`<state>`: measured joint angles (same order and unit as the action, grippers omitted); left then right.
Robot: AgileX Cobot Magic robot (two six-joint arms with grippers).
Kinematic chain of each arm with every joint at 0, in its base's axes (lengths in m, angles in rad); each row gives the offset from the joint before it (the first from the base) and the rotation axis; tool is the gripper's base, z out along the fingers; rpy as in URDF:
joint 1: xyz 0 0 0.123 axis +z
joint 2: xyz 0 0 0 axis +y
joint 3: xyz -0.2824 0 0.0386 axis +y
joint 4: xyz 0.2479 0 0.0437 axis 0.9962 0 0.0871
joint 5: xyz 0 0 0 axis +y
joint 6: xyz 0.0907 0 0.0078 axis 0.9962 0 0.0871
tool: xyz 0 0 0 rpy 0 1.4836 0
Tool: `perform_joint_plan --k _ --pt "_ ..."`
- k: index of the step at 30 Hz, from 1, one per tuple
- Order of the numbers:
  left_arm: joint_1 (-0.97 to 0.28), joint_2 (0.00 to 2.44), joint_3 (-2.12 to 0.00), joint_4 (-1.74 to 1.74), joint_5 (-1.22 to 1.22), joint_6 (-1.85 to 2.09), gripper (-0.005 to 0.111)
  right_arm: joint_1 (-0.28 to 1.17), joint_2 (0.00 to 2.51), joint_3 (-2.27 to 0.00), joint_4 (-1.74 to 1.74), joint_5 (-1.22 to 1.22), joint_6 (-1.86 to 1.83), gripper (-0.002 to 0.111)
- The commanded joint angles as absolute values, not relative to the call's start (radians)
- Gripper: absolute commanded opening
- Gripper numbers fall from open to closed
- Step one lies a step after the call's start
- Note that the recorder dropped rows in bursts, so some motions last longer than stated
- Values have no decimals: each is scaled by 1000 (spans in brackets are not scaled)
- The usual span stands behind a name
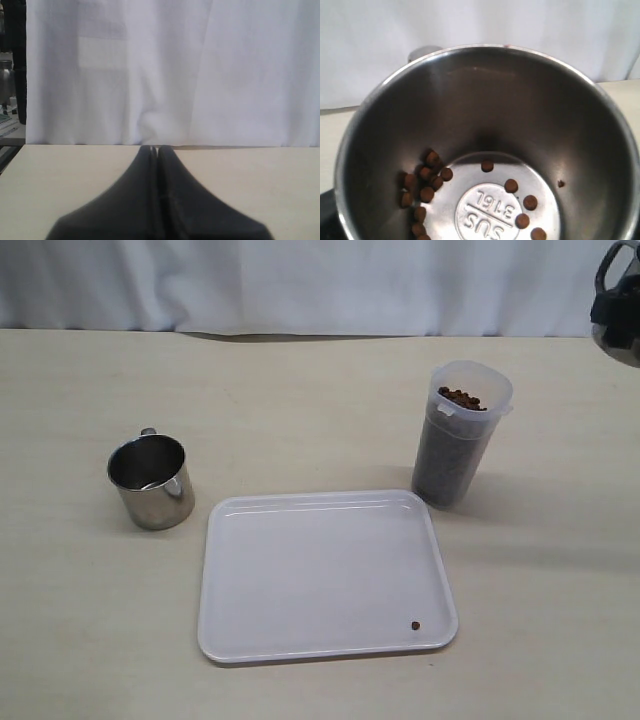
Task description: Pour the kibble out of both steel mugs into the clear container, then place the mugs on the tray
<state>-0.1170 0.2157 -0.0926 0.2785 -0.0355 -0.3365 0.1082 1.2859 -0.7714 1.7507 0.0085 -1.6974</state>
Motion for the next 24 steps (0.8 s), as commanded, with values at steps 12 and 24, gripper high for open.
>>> perform_joint_plan --k 12,24 --pt "-115 214 -94 279 -35 -339 0 83 1280 -750 1738 106 -1735 5" --pt "-115 214 -94 276 -35 -339 0 83 1280 -750 1742 107 -1719 5"
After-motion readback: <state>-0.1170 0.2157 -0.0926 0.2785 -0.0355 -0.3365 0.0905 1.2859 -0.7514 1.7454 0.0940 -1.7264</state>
